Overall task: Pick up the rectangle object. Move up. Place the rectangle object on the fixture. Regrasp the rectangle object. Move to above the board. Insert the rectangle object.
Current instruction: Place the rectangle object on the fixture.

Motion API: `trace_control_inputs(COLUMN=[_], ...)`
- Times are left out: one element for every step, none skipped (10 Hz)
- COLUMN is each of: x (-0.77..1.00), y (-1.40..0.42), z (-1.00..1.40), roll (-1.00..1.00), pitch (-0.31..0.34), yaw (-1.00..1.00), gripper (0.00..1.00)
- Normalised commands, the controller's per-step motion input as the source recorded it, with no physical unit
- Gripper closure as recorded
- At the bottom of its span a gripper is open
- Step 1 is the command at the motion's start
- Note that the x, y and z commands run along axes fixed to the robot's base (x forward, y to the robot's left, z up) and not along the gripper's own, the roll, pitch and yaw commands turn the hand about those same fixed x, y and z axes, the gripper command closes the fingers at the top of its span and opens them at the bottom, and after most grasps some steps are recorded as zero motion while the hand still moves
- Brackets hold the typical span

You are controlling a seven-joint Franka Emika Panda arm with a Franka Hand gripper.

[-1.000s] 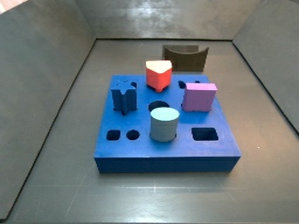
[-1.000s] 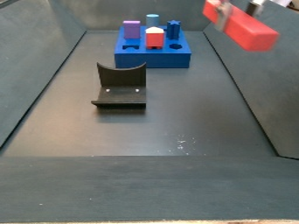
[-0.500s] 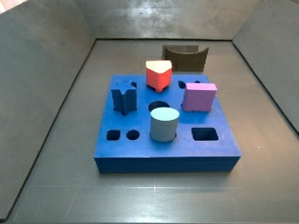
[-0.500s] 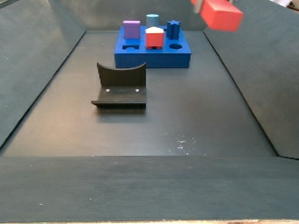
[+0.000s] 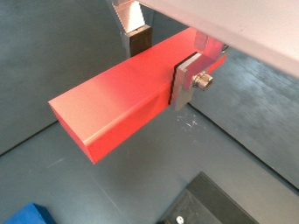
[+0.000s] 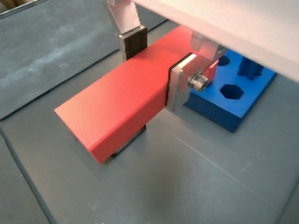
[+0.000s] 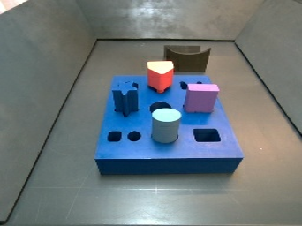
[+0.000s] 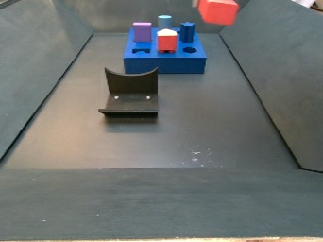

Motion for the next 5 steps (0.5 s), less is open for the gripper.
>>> trace_control_inputs(x=[1.00,1.00,1.00,1.00,1.00], y=[-0.10,-0.08,-0.05,-0.05,-0.03], z=[-0.26,-0.27,-0.23,-0.21,-0.17], roll=[-1.00,-1.00,-1.00,-1.00,-1.00], pitch=[0.118,0.118,0.113,0.117,0.128], yaw=[0.00,-0.01,-0.03,-0.04,-0.04], gripper=[1.00,1.00,1.00,1.00,1.00])
